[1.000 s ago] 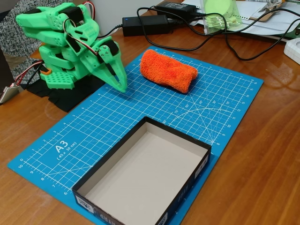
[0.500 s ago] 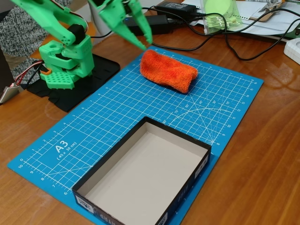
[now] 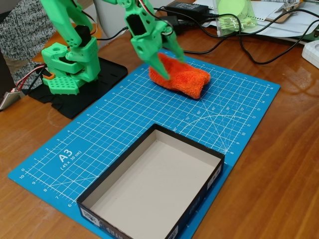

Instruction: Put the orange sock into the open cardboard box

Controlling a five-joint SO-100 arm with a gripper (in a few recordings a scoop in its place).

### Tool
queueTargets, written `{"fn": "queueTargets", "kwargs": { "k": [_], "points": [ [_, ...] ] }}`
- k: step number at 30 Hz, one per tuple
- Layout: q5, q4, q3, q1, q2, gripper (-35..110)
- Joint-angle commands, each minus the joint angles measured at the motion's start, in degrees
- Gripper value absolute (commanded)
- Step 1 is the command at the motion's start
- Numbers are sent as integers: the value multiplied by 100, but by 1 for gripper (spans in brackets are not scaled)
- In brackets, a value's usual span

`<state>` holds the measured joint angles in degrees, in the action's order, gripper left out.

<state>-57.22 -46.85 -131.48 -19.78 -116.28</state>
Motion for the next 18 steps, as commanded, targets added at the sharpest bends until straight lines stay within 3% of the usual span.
{"fn": "queueTargets", "kwargs": {
  "k": [1, 7, 9, 12, 18],
  "points": [
    [44, 246, 88, -246, 193, 31],
    [237, 826, -352, -519, 1011, 29],
    [202, 949, -483, -580, 1327, 24],
    [536, 932, -272, -492, 1450, 1],
    [369, 967, -132, 237, 633, 0]
  ]
}}
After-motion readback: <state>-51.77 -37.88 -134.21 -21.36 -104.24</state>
